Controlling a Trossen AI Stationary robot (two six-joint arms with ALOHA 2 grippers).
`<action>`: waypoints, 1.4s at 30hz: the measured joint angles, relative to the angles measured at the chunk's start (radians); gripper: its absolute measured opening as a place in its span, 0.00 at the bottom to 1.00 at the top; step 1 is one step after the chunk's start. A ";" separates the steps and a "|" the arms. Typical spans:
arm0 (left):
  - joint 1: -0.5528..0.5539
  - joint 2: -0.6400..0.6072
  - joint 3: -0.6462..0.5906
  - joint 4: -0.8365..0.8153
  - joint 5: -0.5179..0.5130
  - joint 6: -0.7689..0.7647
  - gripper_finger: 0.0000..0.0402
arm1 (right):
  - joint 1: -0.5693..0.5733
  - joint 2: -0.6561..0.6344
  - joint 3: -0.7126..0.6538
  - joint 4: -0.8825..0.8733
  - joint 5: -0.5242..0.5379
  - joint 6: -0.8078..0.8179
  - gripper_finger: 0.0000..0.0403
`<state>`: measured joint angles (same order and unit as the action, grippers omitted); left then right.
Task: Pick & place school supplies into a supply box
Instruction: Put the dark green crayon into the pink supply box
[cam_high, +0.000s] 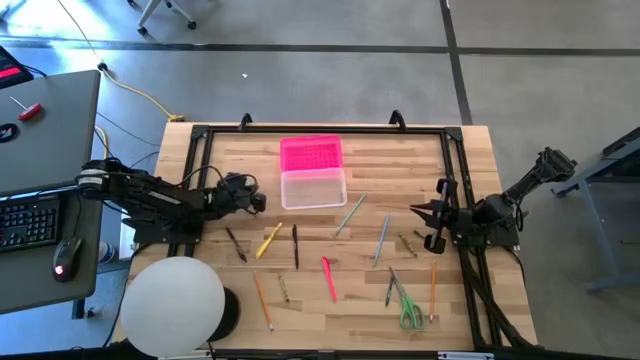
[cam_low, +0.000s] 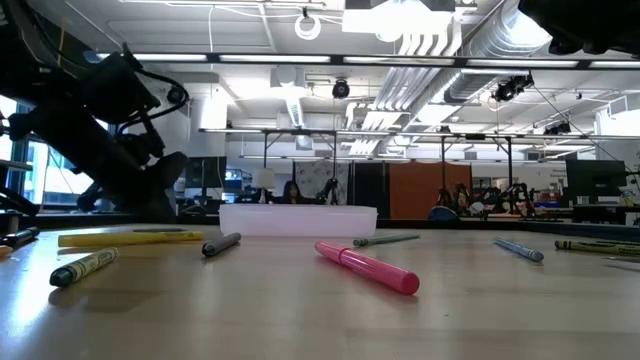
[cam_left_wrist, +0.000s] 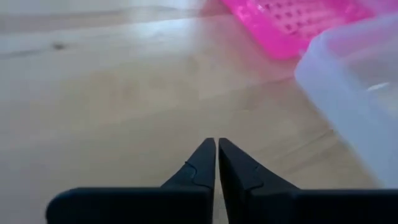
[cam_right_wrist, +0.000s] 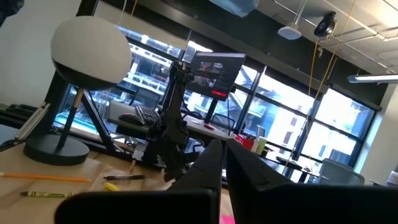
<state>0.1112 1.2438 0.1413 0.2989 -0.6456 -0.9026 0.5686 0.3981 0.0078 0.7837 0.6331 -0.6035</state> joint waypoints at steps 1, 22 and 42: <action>0.000 0.000 0.000 0.028 0.014 -0.018 0.15 | 0.000 0.000 0.000 0.000 0.000 0.000 0.00; -0.236 0.610 0.393 -0.068 -0.220 -0.169 0.25 | 0.000 0.000 0.000 -0.001 -0.001 -0.003 0.00; -0.380 0.711 0.398 -0.071 -0.374 -0.381 0.15 | 0.000 0.001 0.000 -0.043 -0.001 0.004 0.00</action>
<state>-0.2691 1.9546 0.5392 0.2279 -1.0198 -1.2839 0.5690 0.3988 0.0078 0.7410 0.6319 -0.5995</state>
